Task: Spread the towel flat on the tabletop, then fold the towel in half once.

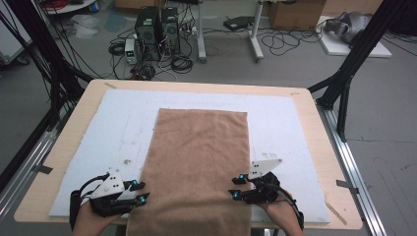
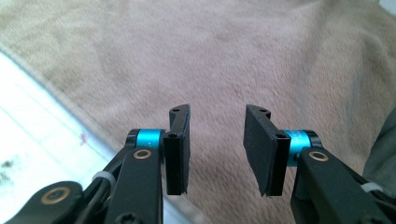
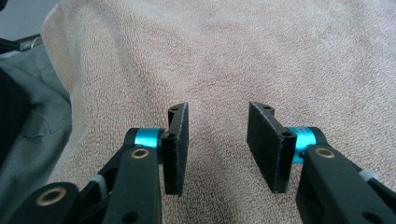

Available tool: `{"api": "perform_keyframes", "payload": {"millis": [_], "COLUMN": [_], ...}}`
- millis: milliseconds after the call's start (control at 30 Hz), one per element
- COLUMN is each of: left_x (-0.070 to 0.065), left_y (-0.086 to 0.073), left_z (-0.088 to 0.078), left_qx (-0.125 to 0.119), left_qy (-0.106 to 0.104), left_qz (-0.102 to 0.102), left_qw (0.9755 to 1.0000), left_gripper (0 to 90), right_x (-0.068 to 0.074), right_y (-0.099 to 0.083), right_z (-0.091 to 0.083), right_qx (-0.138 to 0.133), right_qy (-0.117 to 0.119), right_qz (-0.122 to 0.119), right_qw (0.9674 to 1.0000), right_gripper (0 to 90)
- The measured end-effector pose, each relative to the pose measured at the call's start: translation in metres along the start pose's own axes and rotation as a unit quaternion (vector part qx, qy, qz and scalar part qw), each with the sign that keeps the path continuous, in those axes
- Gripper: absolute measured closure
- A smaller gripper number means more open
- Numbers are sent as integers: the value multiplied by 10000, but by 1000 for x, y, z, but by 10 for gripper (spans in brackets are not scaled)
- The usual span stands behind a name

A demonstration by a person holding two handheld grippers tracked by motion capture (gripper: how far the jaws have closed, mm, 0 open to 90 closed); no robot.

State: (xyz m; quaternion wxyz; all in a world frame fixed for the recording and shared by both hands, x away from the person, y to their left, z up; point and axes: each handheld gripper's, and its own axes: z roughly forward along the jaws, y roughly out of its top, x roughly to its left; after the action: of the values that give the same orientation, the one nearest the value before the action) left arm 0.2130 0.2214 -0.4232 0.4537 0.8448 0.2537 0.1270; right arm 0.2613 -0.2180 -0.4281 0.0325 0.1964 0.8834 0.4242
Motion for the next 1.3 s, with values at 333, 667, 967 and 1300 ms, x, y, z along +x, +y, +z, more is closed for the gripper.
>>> {"api": "perform_keyframes", "payload": {"millis": [333, 667, 967, 1300], "left_x": [15, 32, 32, 38], "left_y": [22, 36, 39, 40], "left_z": [8, 10, 9, 11], "left_qx": [-95, -175, -178, -109], "left_qy": [33, 282, 308, 360], "left_qz": [-111, -317, -263, -290], "left_qw": [9999, 9989, 9990, 9989], "left_gripper": [527, 352, 338, 340], "right_x": [-12, -27, -28, -30], "right_y": [3, 21, 33, 30], "right_z": [-7, -9, -11, -9], "right_qx": [-342, -391, -340, -344], "right_qy": [-344, -496, -541, -521], "right_qz": [434, 440, 296, 343], "right_qw": [9979, 9970, 9975, 9975], "right_gripper": [307, 217, 212, 213]}}
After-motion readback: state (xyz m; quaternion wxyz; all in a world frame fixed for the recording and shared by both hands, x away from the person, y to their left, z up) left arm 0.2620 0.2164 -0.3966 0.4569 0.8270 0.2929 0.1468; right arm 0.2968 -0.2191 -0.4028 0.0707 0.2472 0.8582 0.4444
